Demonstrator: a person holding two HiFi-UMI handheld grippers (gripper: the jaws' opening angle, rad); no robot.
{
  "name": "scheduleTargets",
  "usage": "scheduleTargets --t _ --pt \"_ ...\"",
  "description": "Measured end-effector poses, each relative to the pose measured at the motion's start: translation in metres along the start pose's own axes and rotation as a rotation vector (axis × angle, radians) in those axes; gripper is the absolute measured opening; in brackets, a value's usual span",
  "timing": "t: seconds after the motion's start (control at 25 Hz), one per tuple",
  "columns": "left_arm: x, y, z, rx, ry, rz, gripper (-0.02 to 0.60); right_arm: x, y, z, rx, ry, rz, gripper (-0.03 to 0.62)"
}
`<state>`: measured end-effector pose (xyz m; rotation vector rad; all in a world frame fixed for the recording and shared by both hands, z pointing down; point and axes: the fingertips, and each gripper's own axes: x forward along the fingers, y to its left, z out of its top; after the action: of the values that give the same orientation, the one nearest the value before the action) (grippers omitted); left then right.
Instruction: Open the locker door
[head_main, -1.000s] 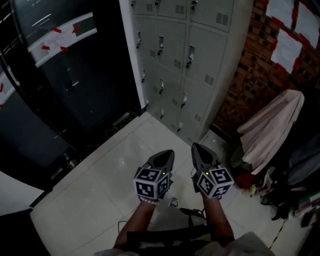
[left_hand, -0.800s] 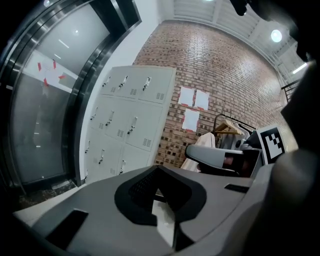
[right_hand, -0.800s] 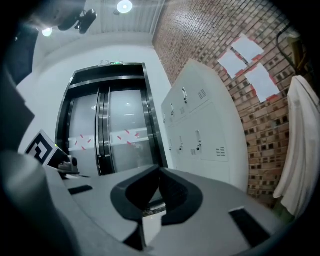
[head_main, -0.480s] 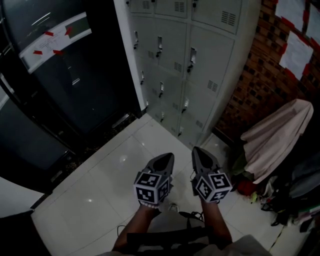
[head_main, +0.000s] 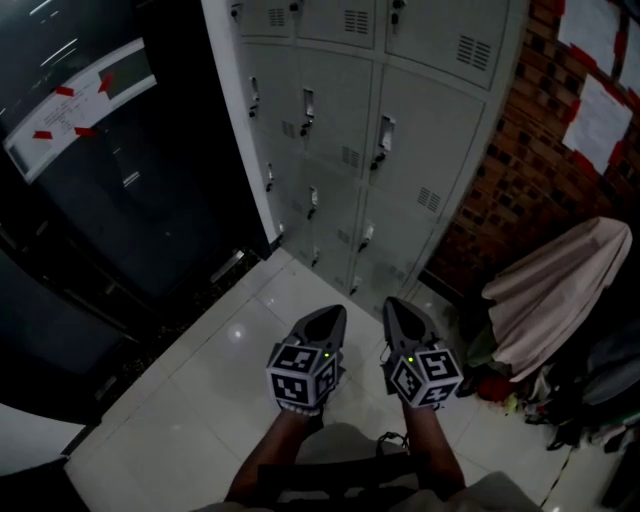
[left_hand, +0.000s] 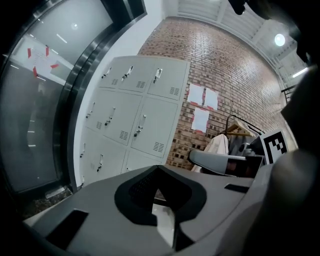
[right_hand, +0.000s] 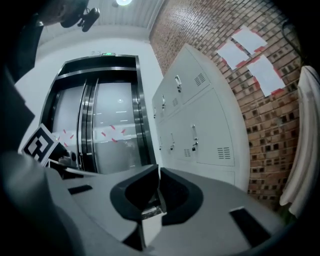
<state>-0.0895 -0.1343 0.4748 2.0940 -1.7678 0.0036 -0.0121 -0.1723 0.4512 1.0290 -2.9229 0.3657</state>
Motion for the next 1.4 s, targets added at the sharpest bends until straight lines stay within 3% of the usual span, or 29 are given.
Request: scheduleTargets --t 0.56,0.68,0.88,1.0,1.4 --pt "0.111 0.121 0.087 0.045 0.039 -0.135 -0.006 0.177 -0.030 0.046 -0.029 -0.030 -0.136 0.106" --pt "0.129 0.132 0.098 0.063 0.052 -0.179 -0.006 0.200 -0.038 0.057 -0.039 -0.047 -0.185 0.106" --pt "0.152 0.146 0.114 0.076 0.057 -0.225 -0.006 0.233 -0.057 0.073 -0.075 -0.056 -0.258 0.174" --pt "0.169 0.150 0.119 0.071 0.060 -0.243 -0.006 0.247 -0.079 0.087 -0.085 -0.072 -0.304 0.183" --pt "0.234 0.180 0.141 0.086 0.072 -0.241 -0.006 0.312 -0.154 0.121 -0.089 -0.114 -0.391 0.210"
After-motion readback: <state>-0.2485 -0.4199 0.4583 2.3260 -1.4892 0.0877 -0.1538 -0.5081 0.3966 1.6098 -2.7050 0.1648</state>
